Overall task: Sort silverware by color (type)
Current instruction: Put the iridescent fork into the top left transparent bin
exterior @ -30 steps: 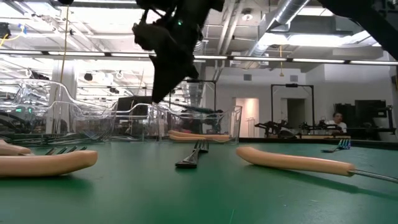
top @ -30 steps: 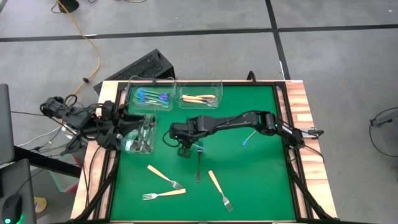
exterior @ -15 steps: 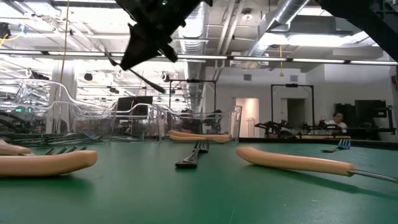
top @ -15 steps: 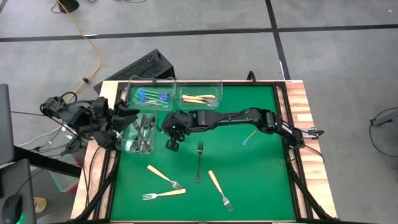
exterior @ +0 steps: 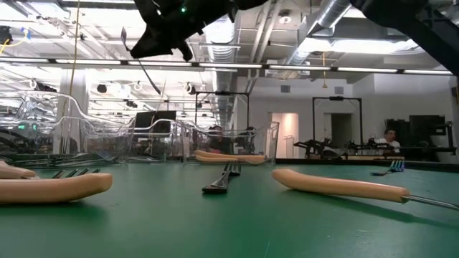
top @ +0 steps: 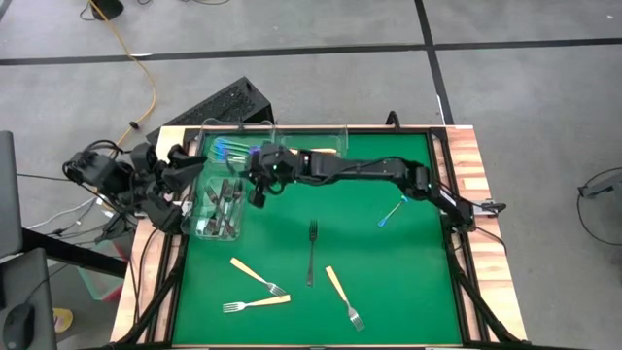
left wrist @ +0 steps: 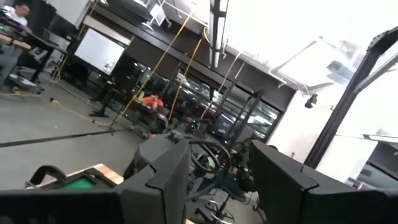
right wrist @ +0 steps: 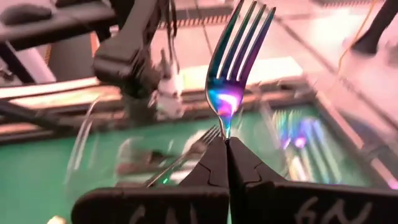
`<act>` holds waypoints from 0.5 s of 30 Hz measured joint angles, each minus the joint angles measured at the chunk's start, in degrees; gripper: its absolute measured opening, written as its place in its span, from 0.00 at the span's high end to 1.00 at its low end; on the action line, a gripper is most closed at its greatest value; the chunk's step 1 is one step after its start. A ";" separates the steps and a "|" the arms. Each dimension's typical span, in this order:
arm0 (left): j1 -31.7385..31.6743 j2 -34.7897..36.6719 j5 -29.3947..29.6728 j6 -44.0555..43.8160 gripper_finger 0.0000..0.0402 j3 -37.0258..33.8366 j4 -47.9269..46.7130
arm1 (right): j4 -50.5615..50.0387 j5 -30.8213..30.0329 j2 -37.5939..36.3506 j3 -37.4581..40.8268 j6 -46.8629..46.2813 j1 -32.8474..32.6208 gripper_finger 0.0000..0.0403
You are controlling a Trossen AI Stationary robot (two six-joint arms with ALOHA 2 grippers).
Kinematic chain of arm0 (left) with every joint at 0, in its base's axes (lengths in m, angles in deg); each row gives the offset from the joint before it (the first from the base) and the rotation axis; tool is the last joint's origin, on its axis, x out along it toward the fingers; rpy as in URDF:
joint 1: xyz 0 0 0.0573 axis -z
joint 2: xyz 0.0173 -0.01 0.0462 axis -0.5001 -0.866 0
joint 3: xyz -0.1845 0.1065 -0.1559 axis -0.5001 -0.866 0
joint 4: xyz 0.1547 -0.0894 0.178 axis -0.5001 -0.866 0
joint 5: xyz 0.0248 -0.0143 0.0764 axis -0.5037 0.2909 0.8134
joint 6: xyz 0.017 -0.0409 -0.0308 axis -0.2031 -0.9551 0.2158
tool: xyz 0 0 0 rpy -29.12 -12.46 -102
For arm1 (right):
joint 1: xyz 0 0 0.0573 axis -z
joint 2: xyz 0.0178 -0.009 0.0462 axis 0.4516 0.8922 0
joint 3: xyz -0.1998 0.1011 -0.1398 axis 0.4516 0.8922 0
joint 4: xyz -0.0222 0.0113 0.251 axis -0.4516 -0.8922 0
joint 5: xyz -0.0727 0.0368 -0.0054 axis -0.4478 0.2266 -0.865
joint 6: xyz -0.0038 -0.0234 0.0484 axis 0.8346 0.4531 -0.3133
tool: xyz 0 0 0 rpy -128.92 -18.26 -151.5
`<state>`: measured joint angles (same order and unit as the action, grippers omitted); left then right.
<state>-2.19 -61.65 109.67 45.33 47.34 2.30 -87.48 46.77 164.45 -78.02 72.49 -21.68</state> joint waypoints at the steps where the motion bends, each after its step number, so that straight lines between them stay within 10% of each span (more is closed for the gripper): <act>1: 0.00 0.11 0.33 0.35 0.62 0.00 0.07 | 1.20 0.01 0.00 0.00 0.95 0.54 1.00; 15: 0.00 0.13 6.20 2.89 0.62 0.00 0.49 | 21.81 2.76 -0.07 2.74 6.14 9.87 1.00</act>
<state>-2.19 -61.52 115.87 48.22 47.34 2.80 -65.67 49.52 164.39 -75.27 78.62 -11.82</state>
